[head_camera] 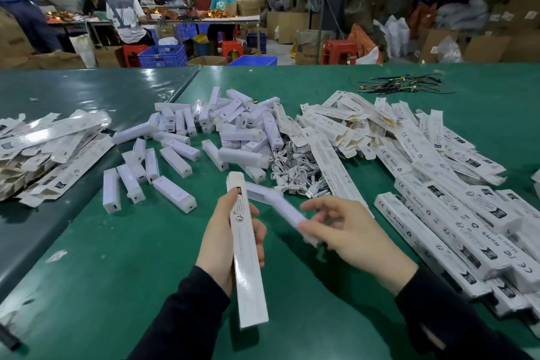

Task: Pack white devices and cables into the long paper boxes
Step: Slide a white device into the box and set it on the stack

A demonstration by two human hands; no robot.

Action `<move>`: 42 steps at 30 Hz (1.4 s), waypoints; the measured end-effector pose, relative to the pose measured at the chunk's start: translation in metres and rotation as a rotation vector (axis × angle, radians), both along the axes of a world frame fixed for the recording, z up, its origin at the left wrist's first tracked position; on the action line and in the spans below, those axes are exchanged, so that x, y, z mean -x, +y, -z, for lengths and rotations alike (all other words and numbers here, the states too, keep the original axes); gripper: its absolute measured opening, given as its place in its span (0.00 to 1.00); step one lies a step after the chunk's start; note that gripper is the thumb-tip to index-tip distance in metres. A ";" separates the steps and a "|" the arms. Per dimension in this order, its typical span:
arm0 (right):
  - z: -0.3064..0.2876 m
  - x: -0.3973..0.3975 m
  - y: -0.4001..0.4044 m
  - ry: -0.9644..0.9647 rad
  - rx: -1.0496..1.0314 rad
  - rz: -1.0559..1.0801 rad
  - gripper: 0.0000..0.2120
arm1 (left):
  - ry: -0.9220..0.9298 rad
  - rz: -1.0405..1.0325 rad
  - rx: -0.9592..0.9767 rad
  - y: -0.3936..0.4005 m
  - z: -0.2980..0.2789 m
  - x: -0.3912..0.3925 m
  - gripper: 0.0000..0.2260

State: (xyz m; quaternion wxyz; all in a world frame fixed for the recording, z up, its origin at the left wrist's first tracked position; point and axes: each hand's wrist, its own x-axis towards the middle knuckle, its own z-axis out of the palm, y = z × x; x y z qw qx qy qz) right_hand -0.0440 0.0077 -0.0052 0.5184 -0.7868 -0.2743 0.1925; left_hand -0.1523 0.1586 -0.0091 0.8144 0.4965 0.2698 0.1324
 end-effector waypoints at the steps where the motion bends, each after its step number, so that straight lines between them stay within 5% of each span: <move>1: -0.004 0.000 0.000 0.209 -0.135 -0.009 0.15 | -0.001 0.005 -0.004 0.000 0.000 0.000 0.19; 4: -0.018 0.001 -0.003 0.720 -0.467 -0.062 0.24 | -0.002 0.017 -0.017 -0.001 0.001 0.000 0.18; 9: -0.025 0.002 -0.008 0.957 -0.553 -0.170 0.22 | 0.007 0.062 -0.066 -0.001 0.001 -0.001 0.21; 20: -0.017 -0.007 -0.008 0.683 -0.388 -0.099 0.17 | -0.047 0.171 -0.160 -0.004 0.003 -0.001 0.30; 29: -0.012 -0.011 -0.006 0.651 -0.490 -0.077 0.27 | -0.030 0.233 -0.189 -0.005 0.005 -0.001 0.27; 32: -0.009 -0.014 -0.006 0.692 -0.512 -0.052 0.25 | 0.014 0.220 -0.321 -0.006 0.007 -0.002 0.26; 42: -0.004 -0.021 -0.008 0.706 -0.597 -0.054 0.21 | 0.022 0.169 -0.325 -0.003 0.006 -0.002 0.19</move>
